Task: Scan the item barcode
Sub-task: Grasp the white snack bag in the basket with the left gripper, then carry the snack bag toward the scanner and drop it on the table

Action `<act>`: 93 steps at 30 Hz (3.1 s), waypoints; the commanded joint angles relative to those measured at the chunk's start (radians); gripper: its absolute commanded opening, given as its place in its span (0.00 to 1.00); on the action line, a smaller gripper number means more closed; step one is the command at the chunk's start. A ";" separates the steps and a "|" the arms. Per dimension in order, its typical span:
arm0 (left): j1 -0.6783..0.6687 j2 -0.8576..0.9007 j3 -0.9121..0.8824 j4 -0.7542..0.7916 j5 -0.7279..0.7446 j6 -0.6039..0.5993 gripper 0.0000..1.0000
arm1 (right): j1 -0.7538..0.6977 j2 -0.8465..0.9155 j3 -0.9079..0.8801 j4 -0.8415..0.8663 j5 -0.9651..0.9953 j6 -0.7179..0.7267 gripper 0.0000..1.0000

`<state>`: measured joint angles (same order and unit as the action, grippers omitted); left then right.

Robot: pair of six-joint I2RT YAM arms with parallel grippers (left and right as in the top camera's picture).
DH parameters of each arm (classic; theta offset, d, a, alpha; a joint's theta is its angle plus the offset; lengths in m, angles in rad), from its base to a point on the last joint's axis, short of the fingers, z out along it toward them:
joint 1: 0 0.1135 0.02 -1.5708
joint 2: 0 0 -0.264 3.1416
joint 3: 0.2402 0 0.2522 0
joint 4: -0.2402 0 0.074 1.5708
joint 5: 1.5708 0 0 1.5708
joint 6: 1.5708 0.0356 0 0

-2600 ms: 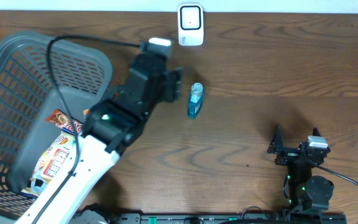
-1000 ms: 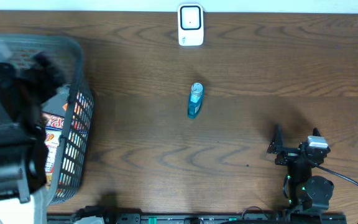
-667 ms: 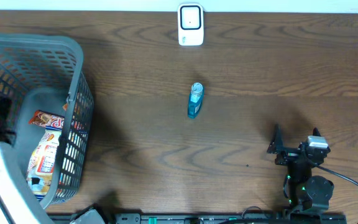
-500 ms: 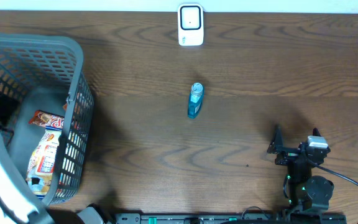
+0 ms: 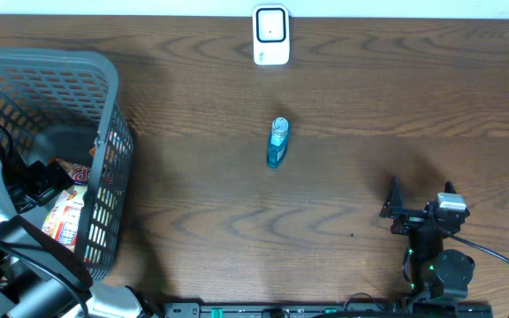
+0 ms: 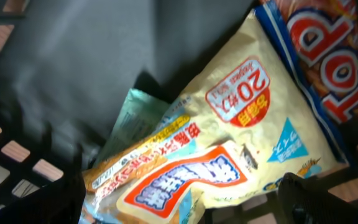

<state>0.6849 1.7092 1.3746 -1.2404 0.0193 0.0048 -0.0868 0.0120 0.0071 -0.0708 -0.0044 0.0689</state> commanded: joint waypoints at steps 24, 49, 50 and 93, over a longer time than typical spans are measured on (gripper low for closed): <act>0.037 0.010 -0.290 0.150 -0.027 -0.097 0.98 | -0.005 -0.006 -0.002 -0.005 -0.003 0.013 0.99; 0.037 -0.183 0.410 0.015 0.319 -0.097 0.07 | -0.005 -0.006 -0.002 -0.005 -0.003 0.013 0.99; 0.037 -0.206 0.418 0.038 0.388 -0.097 0.08 | -0.005 -0.006 -0.002 -0.005 -0.003 0.013 0.99; -0.991 -0.001 0.394 0.171 0.076 -1.079 0.08 | -0.005 -0.006 -0.002 -0.005 -0.003 0.013 0.99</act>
<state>-0.2859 1.6279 1.7729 -1.0462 0.1349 -0.8917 -0.0868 0.0120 0.0071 -0.0711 -0.0044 0.0689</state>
